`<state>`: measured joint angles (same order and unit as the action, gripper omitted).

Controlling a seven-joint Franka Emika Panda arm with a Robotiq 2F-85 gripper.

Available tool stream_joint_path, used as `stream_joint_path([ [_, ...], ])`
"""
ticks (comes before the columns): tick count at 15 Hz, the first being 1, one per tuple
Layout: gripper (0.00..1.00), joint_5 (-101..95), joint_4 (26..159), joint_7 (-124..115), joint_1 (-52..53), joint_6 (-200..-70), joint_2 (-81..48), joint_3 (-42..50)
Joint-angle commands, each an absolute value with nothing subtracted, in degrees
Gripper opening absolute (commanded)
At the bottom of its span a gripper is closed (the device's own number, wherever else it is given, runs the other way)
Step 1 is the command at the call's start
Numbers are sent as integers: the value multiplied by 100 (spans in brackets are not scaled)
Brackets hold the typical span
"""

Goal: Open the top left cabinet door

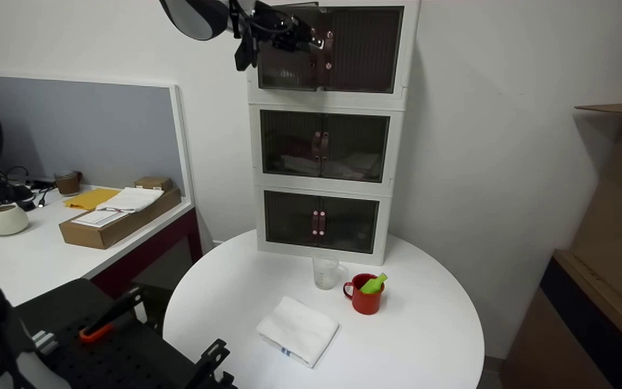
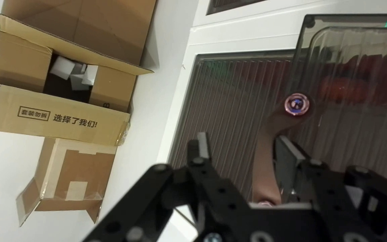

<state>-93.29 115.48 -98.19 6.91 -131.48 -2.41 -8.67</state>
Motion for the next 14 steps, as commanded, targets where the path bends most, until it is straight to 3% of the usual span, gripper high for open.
stream_joint_path([
  [1, 82, -9248, 11801, -9963, 669, -13298, 25, -787],
  [3, 97, -9137, 11878, -9954, 673, -13459, 135, -779],
  [4, 100, -9066, 11924, -9927, 675, -13602, 205, -772],
  [14, 100, -7816, 12298, -8377, 684, -15196, 1061, -618],
])
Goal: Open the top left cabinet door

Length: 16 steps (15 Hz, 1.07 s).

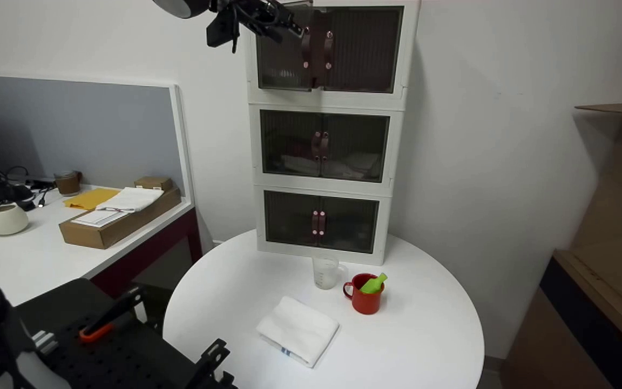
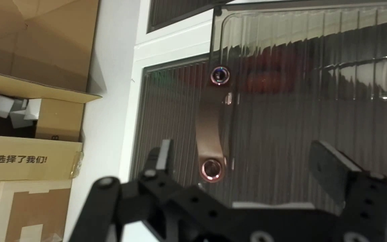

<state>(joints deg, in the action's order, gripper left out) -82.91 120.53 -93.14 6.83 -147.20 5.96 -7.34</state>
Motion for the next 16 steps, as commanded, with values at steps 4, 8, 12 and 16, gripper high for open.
stream_joint_path([
  [4, 100, -7379, 12349, -6725, 720, -16063, 1620, -446],
  [8, 100, -6042, 12067, -5059, 1232, -16281, 1746, 55],
  [12, 100, -5285, 11915, -4492, 1238, -15913, 1792, 53],
  [16, 100, -4907, 11626, -4114, 1064, -15645, 1818, -106],
])
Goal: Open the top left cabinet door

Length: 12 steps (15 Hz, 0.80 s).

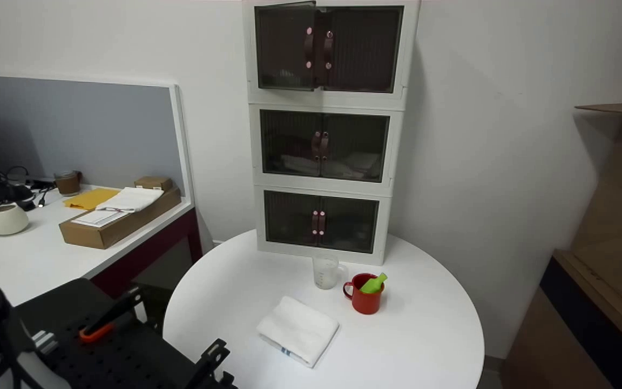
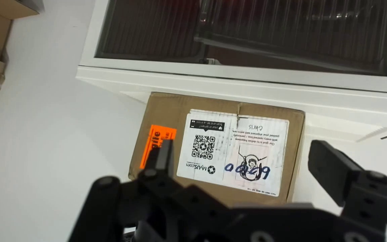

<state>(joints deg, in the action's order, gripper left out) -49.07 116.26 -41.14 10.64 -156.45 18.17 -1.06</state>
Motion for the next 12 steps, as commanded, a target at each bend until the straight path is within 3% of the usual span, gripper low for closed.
stream_joint_path([
  [1, 100, -4907, 11628, -4114, 1063, -15645, 1810, -109],
  [2, 100, -4149, 11799, -3390, 903, -15783, 1827, -295],
  [3, 100, -3752, 11904, -2840, 1747, -15684, 1822, 327],
  [8, 100, -1921, 11728, -715, 3355, -14340, 2058, 1344],
  [10, 100, -1591, 11359, -17, 3137, -13418, 2005, 1225],
  [12, 100, -1099, 10831, 794, 2223, -12540, 1807, 545],
])
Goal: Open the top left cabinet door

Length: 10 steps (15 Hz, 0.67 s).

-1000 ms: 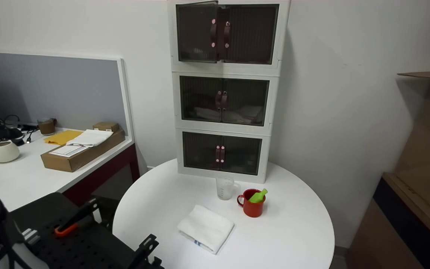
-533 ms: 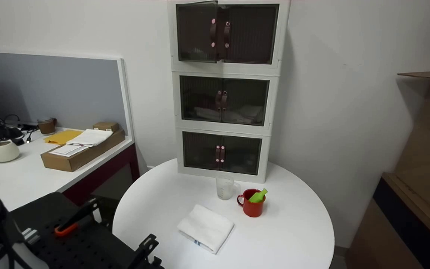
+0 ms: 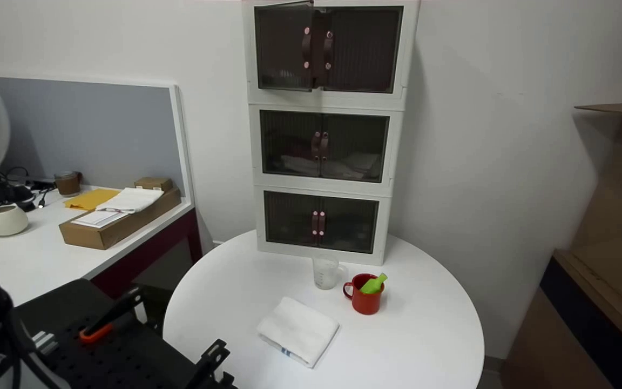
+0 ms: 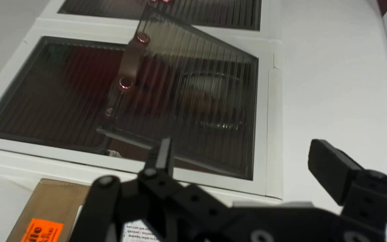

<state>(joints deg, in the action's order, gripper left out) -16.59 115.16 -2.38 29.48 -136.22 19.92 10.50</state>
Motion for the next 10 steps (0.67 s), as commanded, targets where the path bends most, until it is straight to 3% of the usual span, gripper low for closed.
stream_joint_path([
  [1, 100, -1043, 10536, 1101, 2016, -12088, 1718, 434],
  [5, 100, -1172, 9183, 2198, 1384, -10429, 1101, 112],
  [10, 100, -1288, 7760, 3550, 1052, -9244, -16, -104],
])
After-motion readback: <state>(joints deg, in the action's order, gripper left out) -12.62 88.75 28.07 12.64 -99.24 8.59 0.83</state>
